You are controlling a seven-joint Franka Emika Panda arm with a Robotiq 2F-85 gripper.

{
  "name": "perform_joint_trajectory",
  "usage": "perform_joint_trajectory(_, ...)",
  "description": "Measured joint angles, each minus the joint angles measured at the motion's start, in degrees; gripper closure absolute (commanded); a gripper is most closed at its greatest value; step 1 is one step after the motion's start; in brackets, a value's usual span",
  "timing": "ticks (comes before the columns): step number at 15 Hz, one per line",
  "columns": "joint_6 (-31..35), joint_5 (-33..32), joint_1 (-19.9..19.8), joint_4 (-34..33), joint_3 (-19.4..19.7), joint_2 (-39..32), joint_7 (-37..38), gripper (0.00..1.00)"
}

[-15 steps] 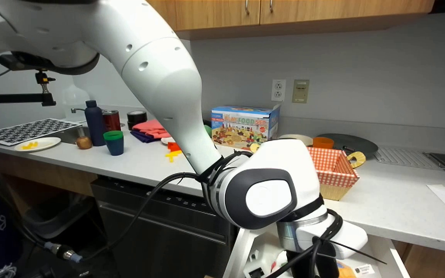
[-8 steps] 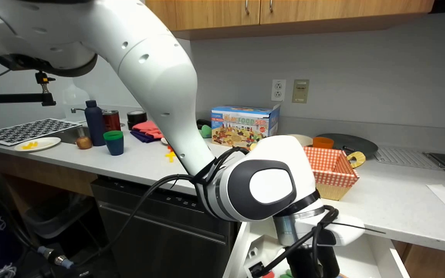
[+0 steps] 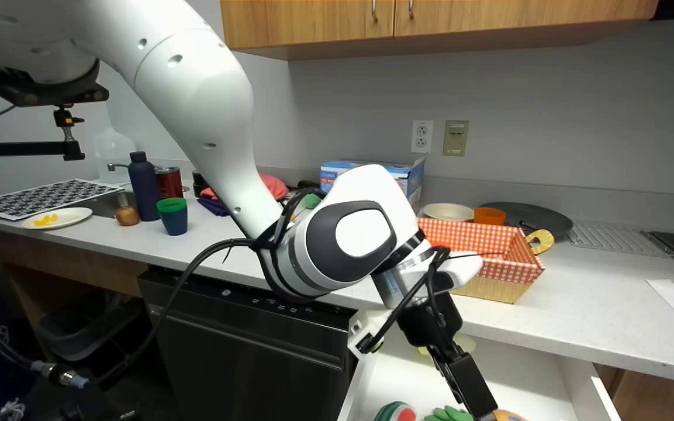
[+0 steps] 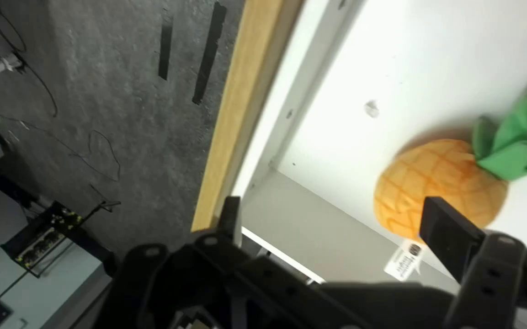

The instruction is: Open the drawer, remove the pineapple and watermelon plush toy from the drawer and put them in the basket then close the drawer

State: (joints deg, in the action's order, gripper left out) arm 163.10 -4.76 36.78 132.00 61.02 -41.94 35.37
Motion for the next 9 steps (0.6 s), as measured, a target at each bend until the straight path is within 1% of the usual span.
perform_joint_trajectory(2, 0.8, 0.0, 1.1, 0.3, 0.2, 1.1, -0.2, 0.00)
perform_joint_trajectory(7, 1.1, 0.1, 1.2, 0.6, 0.4, 1.3, -0.5, 0.00)
perform_joint_trajectory(9, 0.6, 0.2, -0.2, -0.2, -1.2, 1.6, -1.7, 0.00)
